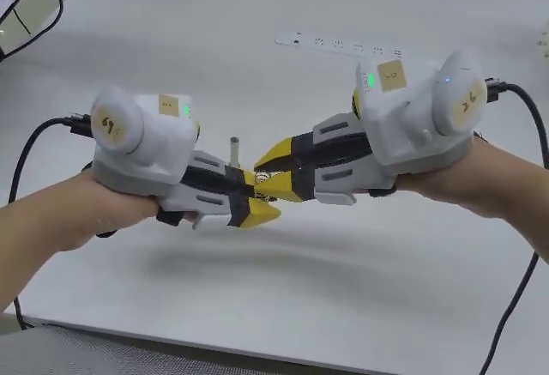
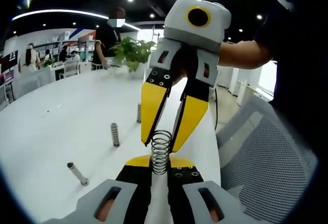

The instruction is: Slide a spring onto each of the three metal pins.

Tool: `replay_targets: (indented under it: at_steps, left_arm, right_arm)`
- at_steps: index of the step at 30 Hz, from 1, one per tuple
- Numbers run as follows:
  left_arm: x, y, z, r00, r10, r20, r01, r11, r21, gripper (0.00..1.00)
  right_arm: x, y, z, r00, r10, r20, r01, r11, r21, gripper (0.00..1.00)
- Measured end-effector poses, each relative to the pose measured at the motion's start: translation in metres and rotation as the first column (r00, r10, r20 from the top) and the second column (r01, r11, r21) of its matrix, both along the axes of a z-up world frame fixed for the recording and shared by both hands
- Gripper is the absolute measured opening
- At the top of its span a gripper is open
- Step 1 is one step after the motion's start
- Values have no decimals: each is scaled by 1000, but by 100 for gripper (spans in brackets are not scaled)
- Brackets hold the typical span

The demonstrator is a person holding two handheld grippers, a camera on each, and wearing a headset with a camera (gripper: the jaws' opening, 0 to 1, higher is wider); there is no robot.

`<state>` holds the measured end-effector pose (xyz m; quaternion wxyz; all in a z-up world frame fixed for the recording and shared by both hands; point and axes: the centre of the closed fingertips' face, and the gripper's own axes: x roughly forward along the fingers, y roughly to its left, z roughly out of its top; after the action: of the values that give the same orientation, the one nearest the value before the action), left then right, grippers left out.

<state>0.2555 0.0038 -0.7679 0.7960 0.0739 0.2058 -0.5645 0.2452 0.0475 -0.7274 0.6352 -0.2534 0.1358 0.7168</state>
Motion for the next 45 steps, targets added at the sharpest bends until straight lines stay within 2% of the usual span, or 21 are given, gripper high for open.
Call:
replay_targets:
  at_steps: [11,25,37,41,45]
  left_arm:
    - [0,-1,2,1000,3,1,-3,1000,1,3]
    - [-1,0,1,1000,15,-13,-15,1000,4,13]
    - [1,1,4,999,32,-6,-32,999,2,19]
    - [3,6,2,999,41,-8,-41,999,14,21]
    - [6,18,0,997,72,-11,-72,997,29,28]
  right_arm:
    - [1,-1,2,1000,5,14,-5,1000,-10,7]
    - [1,-1,4,1000,9,21,-9,1000,-13,7]
    - [0,-2,2,1000,12,27,-11,1000,-19,7]
    - [2,-3,3,1000,9,28,-9,1000,-20,7]
    - [4,-4,2,1000,4,31,-3,1000,-21,7]
